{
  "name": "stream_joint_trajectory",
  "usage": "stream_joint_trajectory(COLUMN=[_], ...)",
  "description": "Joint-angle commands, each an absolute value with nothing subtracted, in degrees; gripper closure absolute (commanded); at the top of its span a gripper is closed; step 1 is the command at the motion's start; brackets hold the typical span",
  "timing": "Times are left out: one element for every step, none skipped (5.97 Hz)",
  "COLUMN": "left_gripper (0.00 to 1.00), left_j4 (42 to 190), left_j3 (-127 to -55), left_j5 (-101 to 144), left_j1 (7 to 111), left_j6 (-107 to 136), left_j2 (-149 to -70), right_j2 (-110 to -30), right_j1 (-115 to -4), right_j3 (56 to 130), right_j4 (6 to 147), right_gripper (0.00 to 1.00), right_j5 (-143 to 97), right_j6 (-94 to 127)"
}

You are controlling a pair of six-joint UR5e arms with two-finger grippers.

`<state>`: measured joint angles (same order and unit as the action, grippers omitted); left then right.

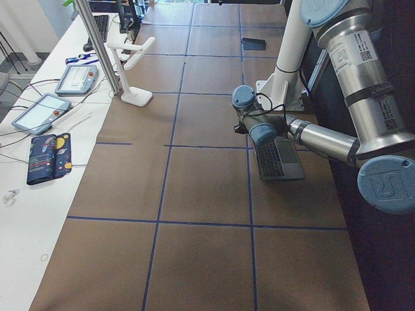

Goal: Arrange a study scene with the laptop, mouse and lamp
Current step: 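Reach the left gripper down to the closed laptop's lid edge and grasp it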

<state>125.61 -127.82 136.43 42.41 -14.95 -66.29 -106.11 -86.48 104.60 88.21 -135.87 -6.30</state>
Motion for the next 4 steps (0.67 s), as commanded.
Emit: stream_joint_trajectory(left_gripper=[1.00, 1.00, 1.00, 1.00], left_j4=[125.25, 122.89, 116.95, 108.45], left_j3=[-127.97, -127.88, -127.88, -127.79], left_j5=[136.76, 137.37, 137.37, 137.37], left_j1=[44.90, 50.22, 53.14, 55.17], left_j6=[-20.77, -29.44, -36.58, -41.00], left_j2=[-67.41, -67.50, -70.72, -76.76], right_j2=[-106.08, -106.08, -106.08, -106.08], right_j1=[-86.48, -86.48, -86.48, -86.48], right_j3=[104.59, 104.59, 104.59, 104.59], right_j4=[88.15, 88.15, 88.15, 88.15], right_gripper=[0.00, 0.00, 0.00, 0.00], right_j5=[-135.88, -135.88, -135.88, -135.88], right_j6=[-6.33, -6.33, -6.33, -6.33])
